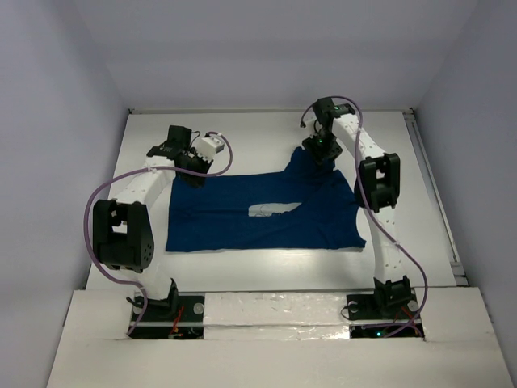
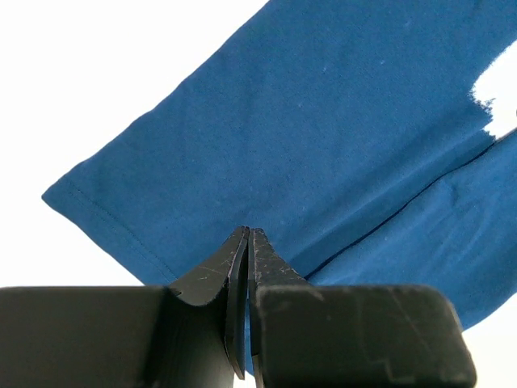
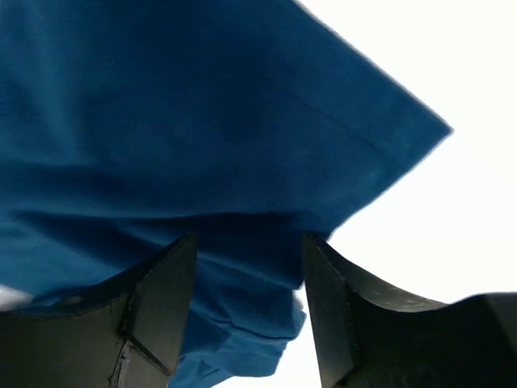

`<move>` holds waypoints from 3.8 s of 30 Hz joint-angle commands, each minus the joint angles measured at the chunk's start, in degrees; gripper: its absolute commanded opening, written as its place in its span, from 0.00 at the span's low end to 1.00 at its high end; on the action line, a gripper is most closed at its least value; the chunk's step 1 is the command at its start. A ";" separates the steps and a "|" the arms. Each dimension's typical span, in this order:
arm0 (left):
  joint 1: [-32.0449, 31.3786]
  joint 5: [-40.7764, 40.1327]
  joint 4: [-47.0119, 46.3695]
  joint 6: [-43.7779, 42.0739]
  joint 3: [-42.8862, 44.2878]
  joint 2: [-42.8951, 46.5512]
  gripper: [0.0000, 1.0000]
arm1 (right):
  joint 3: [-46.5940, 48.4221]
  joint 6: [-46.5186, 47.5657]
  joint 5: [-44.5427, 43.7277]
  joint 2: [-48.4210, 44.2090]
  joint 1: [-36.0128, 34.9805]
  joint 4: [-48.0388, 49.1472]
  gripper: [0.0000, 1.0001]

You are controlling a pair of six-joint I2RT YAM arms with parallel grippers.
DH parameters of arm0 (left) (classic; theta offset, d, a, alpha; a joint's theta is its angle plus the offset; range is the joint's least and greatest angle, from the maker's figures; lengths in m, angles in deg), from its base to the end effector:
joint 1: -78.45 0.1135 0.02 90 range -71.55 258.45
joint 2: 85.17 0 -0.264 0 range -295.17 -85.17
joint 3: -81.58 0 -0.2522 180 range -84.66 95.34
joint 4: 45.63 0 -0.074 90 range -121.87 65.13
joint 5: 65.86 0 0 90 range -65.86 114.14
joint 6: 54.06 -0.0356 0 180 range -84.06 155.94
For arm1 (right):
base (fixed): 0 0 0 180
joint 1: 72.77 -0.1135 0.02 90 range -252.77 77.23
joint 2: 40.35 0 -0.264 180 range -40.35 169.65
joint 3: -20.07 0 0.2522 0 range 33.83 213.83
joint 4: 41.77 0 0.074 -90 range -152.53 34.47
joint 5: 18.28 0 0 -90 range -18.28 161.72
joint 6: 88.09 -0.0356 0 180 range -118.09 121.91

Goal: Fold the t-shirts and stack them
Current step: Grap the side of the flattened tshirt furthest away from the robot with both arms

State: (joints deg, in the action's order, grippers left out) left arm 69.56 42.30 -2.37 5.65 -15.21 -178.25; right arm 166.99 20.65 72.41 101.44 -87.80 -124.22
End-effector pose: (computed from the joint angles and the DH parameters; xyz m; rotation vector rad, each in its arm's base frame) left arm 0.3415 -0.0646 0.2476 0.9424 2.2595 -0.2326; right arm 0.4854 0.1308 0.1924 -0.8500 2.7936 0.0071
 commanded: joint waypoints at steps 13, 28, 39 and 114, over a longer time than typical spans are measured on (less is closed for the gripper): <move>0.27 0.57 -0.58 1.19 0.16 3.52 0.00 | 13.17 -0.63 6.35 3.57 -4.66 4.43 0.62; 0.27 0.48 -1.55 1.45 -0.63 3.87 0.00 | 18.89 -6.70 7.04 9.37 -5.72 6.37 0.63; 0.27 0.22 -2.25 1.63 -1.77 4.39 0.00 | 19.07 -7.40 8.72 10.08 -7.30 5.84 0.55; 7.57 -15.26 -11.75 1.72 12.63 -18.62 0.62 | 5.00 -10.83 1.16 3.75 -7.30 8.66 0.06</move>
State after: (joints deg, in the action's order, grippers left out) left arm 76.21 22.97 -19.00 7.29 -6.62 -196.85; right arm 173.48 9.22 72.91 107.39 -95.45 -115.91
